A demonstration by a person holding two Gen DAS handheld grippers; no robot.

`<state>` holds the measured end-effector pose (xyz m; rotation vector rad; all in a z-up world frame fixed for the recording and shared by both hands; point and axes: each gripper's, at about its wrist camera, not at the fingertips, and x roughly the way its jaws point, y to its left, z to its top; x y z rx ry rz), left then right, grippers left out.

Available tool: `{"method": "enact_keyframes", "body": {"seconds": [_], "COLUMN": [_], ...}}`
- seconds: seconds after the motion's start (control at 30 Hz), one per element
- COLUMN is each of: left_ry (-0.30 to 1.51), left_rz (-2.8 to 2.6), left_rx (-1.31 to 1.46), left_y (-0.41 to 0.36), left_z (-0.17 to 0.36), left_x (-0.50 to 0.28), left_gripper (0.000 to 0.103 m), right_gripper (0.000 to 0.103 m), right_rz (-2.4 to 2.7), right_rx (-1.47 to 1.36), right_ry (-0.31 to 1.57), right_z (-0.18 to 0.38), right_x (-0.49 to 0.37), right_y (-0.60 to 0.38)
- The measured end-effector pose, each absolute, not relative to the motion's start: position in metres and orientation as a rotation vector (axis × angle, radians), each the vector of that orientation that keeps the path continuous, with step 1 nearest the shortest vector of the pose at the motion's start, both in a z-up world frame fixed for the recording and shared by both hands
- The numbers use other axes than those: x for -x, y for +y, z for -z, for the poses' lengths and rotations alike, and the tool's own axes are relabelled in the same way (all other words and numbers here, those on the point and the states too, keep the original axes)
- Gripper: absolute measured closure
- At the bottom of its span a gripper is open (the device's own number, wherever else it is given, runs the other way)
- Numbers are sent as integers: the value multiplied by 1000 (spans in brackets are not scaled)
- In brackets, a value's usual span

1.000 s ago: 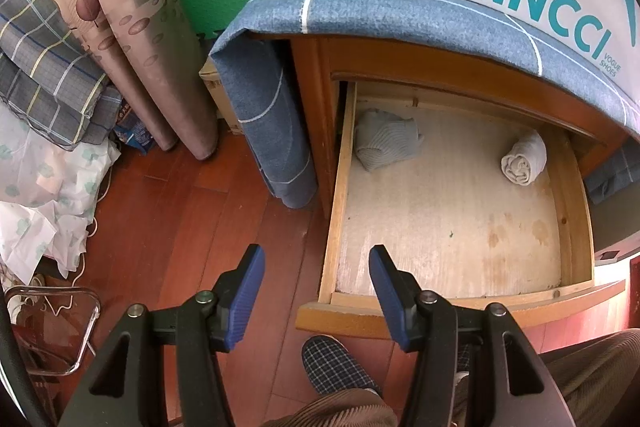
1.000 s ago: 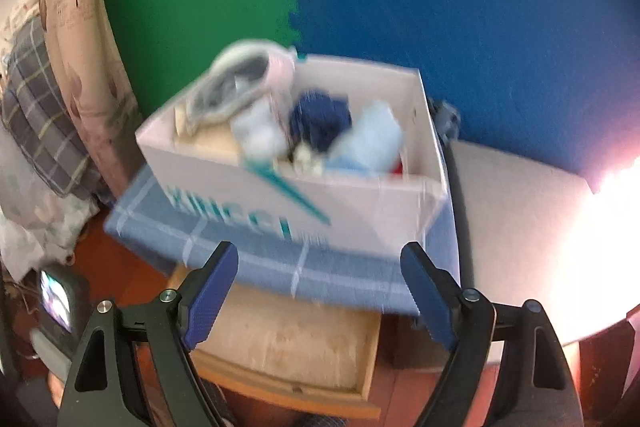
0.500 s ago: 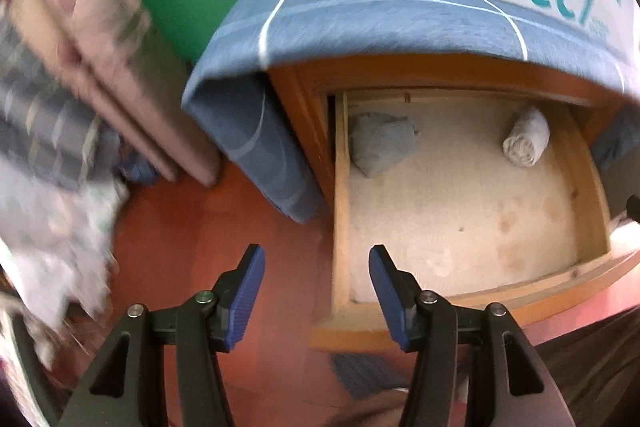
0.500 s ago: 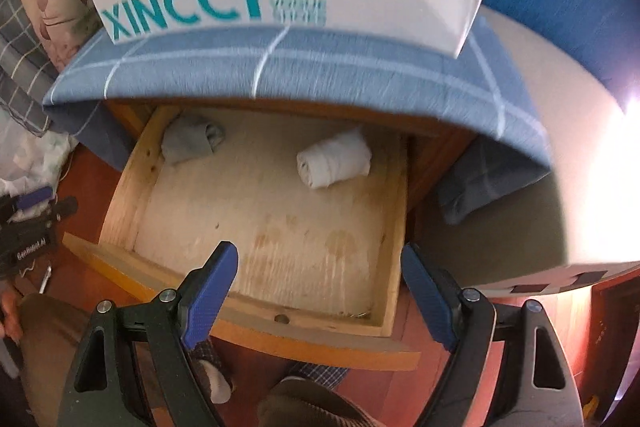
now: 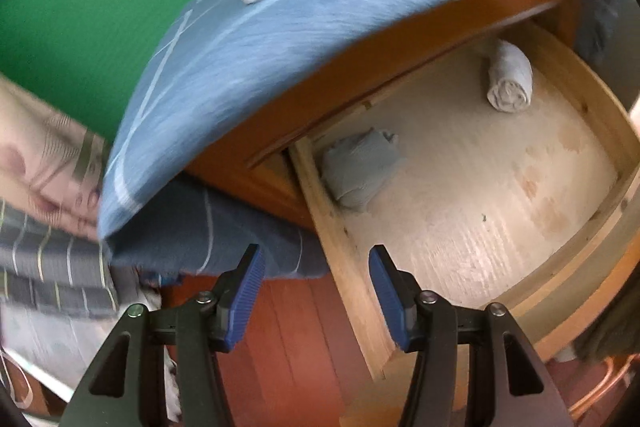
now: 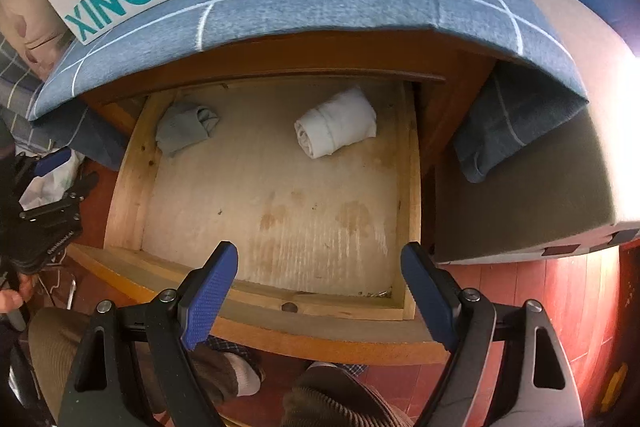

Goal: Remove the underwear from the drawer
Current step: 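Lower the left gripper into the drawer toward the grey sock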

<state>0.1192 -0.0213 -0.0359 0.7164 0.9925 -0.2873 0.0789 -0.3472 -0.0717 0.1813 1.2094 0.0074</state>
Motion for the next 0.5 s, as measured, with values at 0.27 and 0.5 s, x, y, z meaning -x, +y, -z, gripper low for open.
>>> {"method": "enact_keyframes", "body": {"seconds": [0.27,0.5], "left_ry": [991,991], "left_rz": [338,390], "left_rx": [-832,-967], "left_y": [-34,-46], "left_z": [59,80], "left_x": [-132,-136], "left_gripper": [47,47], "right_gripper": [22,22], "right_rz": [11,16], "right_rx": [-142,-141], "right_ry": [1226,1239], "right_z": [73,74], "right_x": [-83,-86], "right_y": [-343,-345]}}
